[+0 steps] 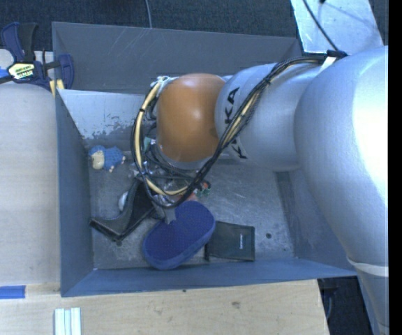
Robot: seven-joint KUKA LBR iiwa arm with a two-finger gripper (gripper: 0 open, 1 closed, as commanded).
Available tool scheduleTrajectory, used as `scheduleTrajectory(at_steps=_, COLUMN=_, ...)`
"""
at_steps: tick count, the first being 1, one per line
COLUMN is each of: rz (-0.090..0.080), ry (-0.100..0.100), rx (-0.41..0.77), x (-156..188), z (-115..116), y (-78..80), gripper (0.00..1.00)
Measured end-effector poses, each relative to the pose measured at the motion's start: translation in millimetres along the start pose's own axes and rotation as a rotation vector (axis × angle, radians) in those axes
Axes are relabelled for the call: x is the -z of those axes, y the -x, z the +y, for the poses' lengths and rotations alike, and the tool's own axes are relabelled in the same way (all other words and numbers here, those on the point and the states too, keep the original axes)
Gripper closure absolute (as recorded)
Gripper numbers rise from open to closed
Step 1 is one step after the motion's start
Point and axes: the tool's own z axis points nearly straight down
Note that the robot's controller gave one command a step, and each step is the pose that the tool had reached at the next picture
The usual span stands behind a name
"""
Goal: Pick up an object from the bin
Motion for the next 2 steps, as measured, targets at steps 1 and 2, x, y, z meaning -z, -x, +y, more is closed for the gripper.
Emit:
scheduleTrajectory(at_steps=1, rz=-0.015, ry=0.002, rx=0.028, x=101.7, z=-5.6, y=2.6, gripper=1.0)
scheduleTrajectory(at_steps=2, rz=-0.006, ry=0.005, rx=0.027, x=96.2, z=-5.0, y=0.8, gripper=0.0)
